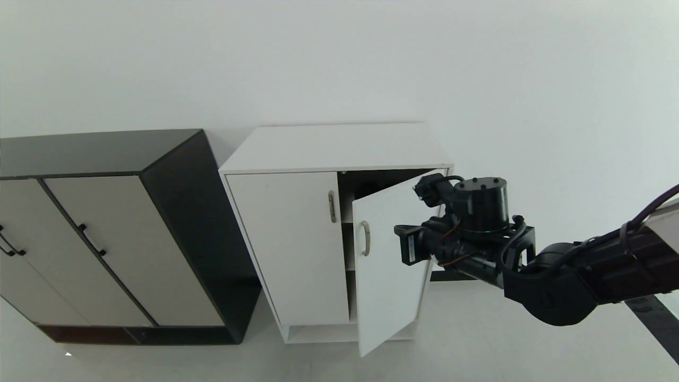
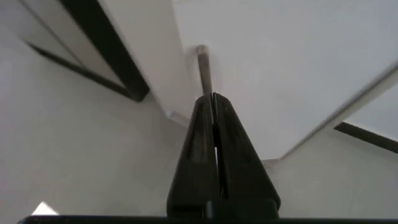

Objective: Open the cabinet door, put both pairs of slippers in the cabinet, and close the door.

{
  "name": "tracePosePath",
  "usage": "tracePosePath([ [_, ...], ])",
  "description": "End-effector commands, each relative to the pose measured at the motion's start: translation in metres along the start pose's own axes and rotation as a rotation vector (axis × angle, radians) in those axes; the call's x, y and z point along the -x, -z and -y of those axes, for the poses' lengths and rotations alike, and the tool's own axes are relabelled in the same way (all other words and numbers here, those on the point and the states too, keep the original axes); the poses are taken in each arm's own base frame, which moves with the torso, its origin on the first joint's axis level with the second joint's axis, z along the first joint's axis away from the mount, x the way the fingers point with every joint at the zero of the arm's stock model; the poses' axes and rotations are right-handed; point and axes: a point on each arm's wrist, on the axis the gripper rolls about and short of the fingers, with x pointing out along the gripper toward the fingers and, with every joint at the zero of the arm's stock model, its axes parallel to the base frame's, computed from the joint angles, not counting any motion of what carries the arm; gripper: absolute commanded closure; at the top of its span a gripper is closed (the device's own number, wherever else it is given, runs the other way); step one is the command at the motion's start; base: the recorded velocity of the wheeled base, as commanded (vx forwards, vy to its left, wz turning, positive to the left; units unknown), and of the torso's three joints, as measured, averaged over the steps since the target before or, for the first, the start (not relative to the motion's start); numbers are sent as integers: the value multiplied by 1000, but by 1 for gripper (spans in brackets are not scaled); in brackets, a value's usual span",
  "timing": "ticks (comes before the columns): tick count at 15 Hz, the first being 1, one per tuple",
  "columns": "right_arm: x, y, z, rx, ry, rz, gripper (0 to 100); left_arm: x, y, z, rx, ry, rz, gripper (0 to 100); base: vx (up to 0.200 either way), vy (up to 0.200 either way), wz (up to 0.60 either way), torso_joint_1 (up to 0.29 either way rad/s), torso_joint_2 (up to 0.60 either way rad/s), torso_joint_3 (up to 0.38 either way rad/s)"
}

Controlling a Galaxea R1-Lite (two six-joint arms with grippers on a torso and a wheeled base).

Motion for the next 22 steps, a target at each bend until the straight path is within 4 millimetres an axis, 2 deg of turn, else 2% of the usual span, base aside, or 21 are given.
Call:
tracePosePath([
  [1,7,12,13,-2,-57,-17,100,0,0,0,1,0,-1,100,0,0,0,0,0,0],
  [4,5,18,27,-13,-121,-23,100,0,0,0,1,0,-1,100,200,0,0,-6,2,5],
  [10,-1,24,28,-15,-121,-40,100,0,0,0,1,0,-1,100,200,0,0,1,4,5],
  [16,-4,23,28,-15,-120,-35,100,0,0,0,3,0,-1,100,0,0,0,0,0,0],
  [22,-34,24,38,-22,-98,-18,100,0,0,0,1,0,-1,100,0,0,0,0,0,0],
])
